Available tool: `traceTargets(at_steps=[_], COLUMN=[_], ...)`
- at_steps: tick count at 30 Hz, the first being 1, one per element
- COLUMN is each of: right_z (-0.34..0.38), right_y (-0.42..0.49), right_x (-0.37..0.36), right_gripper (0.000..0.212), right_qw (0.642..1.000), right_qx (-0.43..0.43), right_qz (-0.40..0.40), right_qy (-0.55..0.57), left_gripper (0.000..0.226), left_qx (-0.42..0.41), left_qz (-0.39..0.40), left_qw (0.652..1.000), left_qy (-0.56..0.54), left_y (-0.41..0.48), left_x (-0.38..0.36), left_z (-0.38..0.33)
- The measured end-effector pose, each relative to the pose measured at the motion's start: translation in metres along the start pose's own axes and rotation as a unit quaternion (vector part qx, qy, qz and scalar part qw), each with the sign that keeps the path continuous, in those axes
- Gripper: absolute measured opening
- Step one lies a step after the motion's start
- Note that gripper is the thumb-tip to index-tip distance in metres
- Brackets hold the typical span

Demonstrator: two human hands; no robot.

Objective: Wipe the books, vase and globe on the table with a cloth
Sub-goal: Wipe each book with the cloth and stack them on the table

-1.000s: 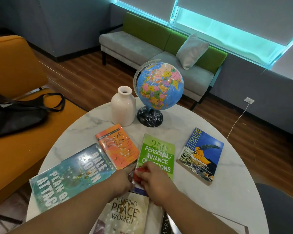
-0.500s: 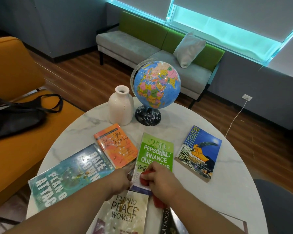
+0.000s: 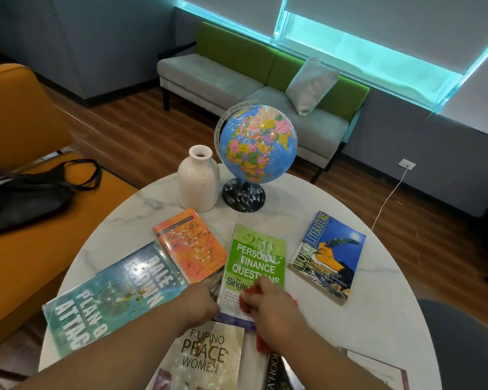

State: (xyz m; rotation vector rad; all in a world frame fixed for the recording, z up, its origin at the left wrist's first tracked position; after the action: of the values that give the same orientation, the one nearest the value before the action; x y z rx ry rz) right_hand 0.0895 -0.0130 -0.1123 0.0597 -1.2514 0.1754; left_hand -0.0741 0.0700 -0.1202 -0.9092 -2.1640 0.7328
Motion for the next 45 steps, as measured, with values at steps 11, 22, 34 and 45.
traceTargets(at_steps=[11,22,34,45], right_z=[-0.033,-0.015,-0.012,-0.008], right_y=[-0.003,0.032,0.048,0.056], right_x=[0.004,0.001,0.0,0.001], right_gripper=[0.023,0.03,0.016,0.01], right_qw=[0.998,0.992,0.973,0.953], right_qx=[-0.065,-0.08,-0.134,-0.178], right_qz=[0.014,0.004,-0.068,-0.103], right_qy=[0.012,0.096,0.175,0.222], left_gripper=[0.067,0.065,0.064,0.064], left_qx=[-0.019,-0.021,-0.016,-0.016], left_qz=[-0.026,-0.016,-0.01,-0.006], left_qw=[0.998,0.999,1.0,1.0], left_qy=[0.053,0.028,0.022,0.006], left_y=[-0.003,-0.001,-0.001,-0.004], left_x=[0.002,0.002,0.003,0.002], left_z=[-0.014,-0.01,-0.012,-0.013])
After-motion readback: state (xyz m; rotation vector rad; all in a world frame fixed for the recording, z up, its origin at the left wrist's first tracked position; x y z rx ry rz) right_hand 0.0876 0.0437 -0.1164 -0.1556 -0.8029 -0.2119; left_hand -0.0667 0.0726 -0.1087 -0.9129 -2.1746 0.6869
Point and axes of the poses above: each hand's wrist, its own y-axis towards the middle knuckle, its own x-axis out of the back of the hand, z = x × y, the point moved 2 cm from there along y, towards the middle knuckle, and after that the axes turned 8 degrees about x, right-handed, at the moved point
